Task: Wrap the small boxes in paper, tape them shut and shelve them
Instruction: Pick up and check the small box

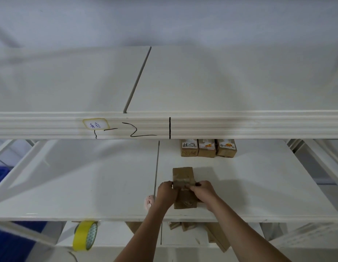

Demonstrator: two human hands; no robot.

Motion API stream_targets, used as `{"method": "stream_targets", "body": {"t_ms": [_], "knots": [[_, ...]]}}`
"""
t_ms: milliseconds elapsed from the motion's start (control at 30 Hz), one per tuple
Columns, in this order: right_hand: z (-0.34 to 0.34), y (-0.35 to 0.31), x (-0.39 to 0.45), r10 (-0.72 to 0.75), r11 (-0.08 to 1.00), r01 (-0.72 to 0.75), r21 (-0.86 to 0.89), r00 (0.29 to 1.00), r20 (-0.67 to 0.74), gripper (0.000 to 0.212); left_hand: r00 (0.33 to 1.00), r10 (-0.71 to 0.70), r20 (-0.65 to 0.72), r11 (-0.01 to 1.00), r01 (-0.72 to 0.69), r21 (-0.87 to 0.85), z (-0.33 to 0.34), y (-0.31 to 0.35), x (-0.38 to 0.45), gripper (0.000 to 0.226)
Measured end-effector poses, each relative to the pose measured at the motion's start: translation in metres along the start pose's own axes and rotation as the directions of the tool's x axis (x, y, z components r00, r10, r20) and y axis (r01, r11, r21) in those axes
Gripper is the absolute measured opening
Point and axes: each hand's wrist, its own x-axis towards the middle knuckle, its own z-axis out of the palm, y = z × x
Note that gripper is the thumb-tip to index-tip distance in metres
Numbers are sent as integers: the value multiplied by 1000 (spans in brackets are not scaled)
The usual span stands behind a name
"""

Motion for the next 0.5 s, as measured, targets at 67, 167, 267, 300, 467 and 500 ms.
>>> {"method": "stream_targets", "body": {"t_ms": [67,167,267,300,467,500], "knots": [[-3,3,1,14,997,-16,-74,1000,-19,37,1000,-5,14,1000,5,4,3,-4,1,32],[-3,10,3,4,989,-7,-151,1000,-14,37,1000,-11,23,1000,11,-26,12,-11,2,32],[-2,15,3,-5,986,2,-165,1000,-15,32,1000,1,10,999,-1,-32,17,-14,0,36],[-2,16,3,-8,987,5,-161,1000,-17,31,1000,5,5,999,-5,-38,18,-15,0,37],[-3,20,3,-14,989,10,-151,1000,-25,30,999,27,-28,997,-29,-71,23,-18,-2,35],[-4,21,3,-17,989,12,-148,999,-32,30,999,25,-27,996,-27,-83,24,-17,-2,35]]}}
